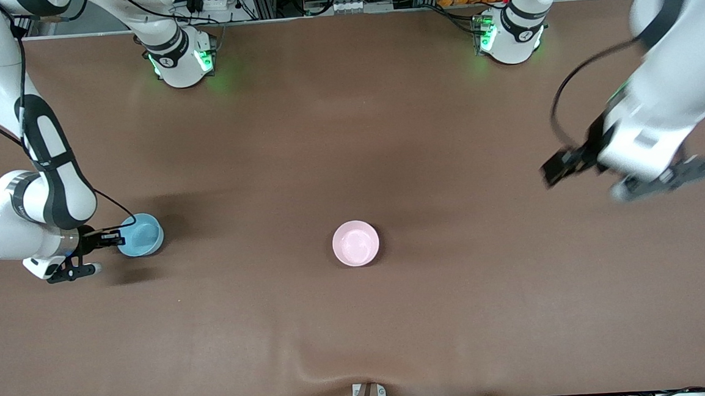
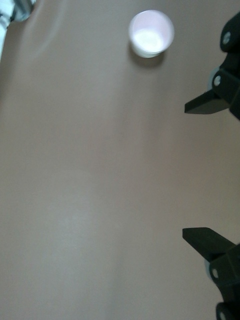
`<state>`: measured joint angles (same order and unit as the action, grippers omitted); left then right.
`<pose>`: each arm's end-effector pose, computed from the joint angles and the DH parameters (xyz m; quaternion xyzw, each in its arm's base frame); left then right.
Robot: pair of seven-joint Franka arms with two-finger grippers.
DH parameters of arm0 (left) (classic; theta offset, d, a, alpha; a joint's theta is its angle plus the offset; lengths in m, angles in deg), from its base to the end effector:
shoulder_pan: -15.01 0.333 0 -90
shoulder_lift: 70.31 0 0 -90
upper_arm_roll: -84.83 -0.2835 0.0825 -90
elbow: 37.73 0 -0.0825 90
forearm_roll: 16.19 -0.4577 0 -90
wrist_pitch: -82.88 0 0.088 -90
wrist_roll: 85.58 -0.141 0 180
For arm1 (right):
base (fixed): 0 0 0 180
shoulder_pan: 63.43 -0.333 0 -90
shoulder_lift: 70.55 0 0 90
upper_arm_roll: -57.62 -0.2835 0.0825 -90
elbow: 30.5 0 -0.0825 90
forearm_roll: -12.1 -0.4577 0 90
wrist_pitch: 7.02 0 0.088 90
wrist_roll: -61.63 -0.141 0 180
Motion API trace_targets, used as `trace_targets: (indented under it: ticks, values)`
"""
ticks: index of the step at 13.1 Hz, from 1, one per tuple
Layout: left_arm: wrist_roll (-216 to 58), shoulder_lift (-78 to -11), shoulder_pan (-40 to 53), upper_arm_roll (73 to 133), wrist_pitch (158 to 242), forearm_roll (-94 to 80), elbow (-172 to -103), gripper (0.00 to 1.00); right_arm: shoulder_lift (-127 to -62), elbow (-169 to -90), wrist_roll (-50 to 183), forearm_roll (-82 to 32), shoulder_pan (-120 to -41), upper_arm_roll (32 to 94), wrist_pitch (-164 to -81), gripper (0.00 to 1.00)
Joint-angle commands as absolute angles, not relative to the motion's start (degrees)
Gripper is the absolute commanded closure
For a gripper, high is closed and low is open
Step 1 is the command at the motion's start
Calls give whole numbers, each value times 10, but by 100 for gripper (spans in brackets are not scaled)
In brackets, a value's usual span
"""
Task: Stack pink and blue bowls on white bowl
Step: 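Grasp the blue bowl rim with the right gripper while left withdraws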
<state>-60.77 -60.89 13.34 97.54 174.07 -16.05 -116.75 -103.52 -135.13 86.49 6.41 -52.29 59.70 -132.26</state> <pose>0.6580 -0.1586 0.5600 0.9952 0.0927 0.0181 0.0268 0.6331 -0.1433 0.0873 -0.9914 -0.0699 0.0924 0.0606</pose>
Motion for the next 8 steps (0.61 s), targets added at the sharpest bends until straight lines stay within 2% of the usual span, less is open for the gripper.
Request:
trace_targets:
  ticks: [1,3,5,8]
  values:
    - [-648,-706,173,983,1785,-130,-1298,0,-1030,-1343,877,56,-523,589,-1322,100]
    - [-714,-716,209,978,1800,-126,-1318,0,-1023,-1306,871,53,-529,583,-1263,100]
    - [-759,-746,253,984,1843,-92,-1389,0,-1021,-1270,861,15,-546,581,-1216,100]
    - [-754,-749,256,994,1840,-97,-1385,0,-1012,-1262,797,-6,-592,575,-1202,100]
